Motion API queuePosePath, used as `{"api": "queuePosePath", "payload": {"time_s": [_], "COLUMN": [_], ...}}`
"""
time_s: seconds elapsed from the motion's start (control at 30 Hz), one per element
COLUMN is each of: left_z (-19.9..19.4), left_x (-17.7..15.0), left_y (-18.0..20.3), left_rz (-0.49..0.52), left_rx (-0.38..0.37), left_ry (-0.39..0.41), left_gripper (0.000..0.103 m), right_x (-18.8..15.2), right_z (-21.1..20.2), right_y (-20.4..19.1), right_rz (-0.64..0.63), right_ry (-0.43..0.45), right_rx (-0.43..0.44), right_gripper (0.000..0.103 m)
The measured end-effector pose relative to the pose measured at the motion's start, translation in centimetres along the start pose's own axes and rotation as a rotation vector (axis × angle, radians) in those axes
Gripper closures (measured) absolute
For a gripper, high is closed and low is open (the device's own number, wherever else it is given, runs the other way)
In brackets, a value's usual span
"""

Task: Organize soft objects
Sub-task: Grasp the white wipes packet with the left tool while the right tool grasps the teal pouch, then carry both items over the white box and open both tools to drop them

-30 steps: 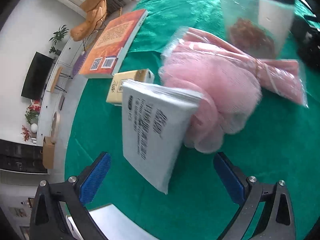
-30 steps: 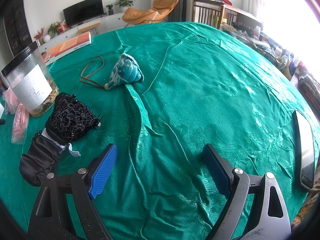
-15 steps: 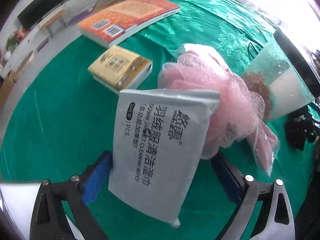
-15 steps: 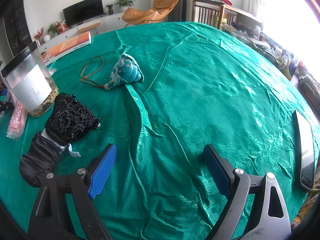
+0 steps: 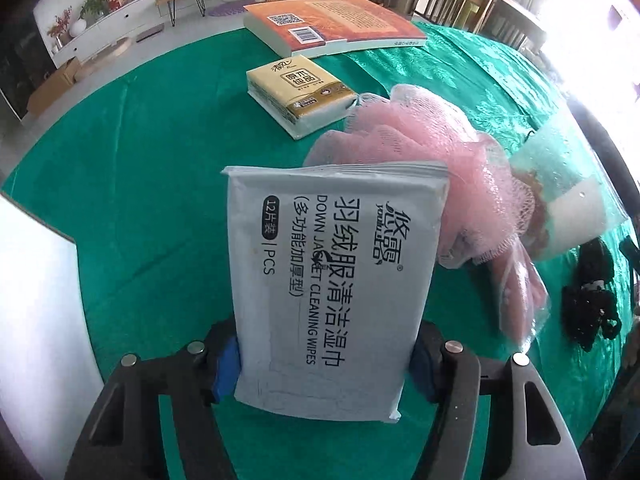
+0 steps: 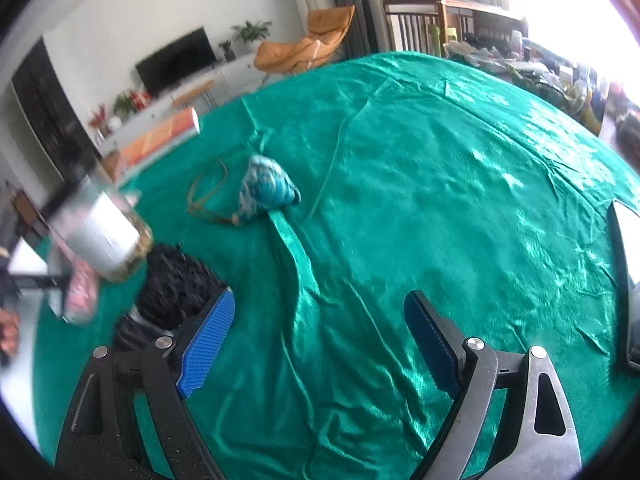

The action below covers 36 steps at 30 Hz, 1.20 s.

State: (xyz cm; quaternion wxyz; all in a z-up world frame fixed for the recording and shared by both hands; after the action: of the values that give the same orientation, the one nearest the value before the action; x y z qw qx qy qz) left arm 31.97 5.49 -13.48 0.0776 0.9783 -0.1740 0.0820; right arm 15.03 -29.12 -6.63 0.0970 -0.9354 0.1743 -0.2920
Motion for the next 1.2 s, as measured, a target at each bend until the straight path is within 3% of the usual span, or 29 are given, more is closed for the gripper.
{"api": "queuePosePath", "payload": {"time_s": [0.13,0.23,0.27,0.3,0.5,0.6,0.7,0.83,0.93,1.03,1.07,1.1,1.13,1.17,1.2], "left_z": [-1.4,-3.4,-4.5,-5.6,-12.6,-15.4,-18.3,-21.1,-22.6,-23.5,-23.4,-23.0,-23.0,-23.1,-23.0], "left_x": [-2.0,-2.8,-3.2,-3.6,-5.8,-6.8,-10.5,-17.3,-22.9,-28.0,-29.1,-30.0,-30.9,-31.7,-32.2], "left_y": [-0.6,-1.6,-1.9,-2.1,-3.6,-4.8,-6.8,-11.3,-14.8,-17.3,-17.9,-18.7,-19.3,-19.8,-19.9], "left_rz": [-0.078,-0.131,-0.145,-0.154,-0.183,-0.209,-0.241,-0.332,-0.408,-0.45,-0.458,-0.468,-0.482,-0.494,-0.503], "left_rx": [-0.066,-0.107,-0.12,-0.134,-0.206,-0.232,-0.19,-0.09,-0.008,0.16,0.211,0.248,0.281,0.296,0.3], "left_ry": [0.031,0.072,0.089,0.108,0.224,0.273,0.313,0.336,0.343,0.317,0.298,0.284,0.278,0.282,0.286], "left_gripper": [0.037,0.037,0.037,0.037,0.037,0.037,0.036,0.036,0.036,0.032,0.023,0.009,0.004,0.003,0.003], "right_x": [5.0,6.4,6.3,6.7,11.8,14.0,14.2,10.7,5.6,-0.2,-2.2,-4.1,-5.8,-7.3,-8.6], "right_z": [3.9,8.1,9.2,9.2,1.7,-3.5,-8.6,-14.2,-17.1,-18.0,-17.8,-17.2,-16.5,-15.6,-14.7], "right_y": [-3.7,-5.2,-5.1,-5.0,-7.8,-12.2,-18.3,-28.0,-35.3,-41.6,-43.5,-45.2,-46.5,-47.7,-48.3], "right_rz": [-0.135,-0.281,-0.288,-0.267,-0.213,-0.269,-0.355,-0.48,-0.558,-0.63,-0.649,-0.659,-0.659,-0.66,-0.656], "right_ry": [-0.152,-0.259,-0.326,-0.327,-0.153,-0.058,0.012,0.024,-0.038,-0.123,-0.165,-0.208,-0.249,-0.293,-0.333], "right_rx": [0.053,-0.078,-0.09,-0.082,0.024,0.071,0.138,0.308,0.495,0.631,0.669,0.7,0.725,0.749,0.761], "right_gripper": [0.015,0.022,0.059,0.058,0.059,0.059,0.059,0.059,0.058,0.058,0.057,0.053,0.05,0.03,0.022]}}
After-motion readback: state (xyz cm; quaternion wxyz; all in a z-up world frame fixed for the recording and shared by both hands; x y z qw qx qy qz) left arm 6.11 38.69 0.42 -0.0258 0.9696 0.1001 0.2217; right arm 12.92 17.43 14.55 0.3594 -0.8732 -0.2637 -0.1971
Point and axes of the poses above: each gripper's, at about its wrist camera, not at the fingertips, and z roughly the way its jaws point, y to its right, x to its top, the point moved 7 cm from there along z, roughly the way its jaws point, and after that the axes turned 10 degrees about -y, right-handed, at the moved point
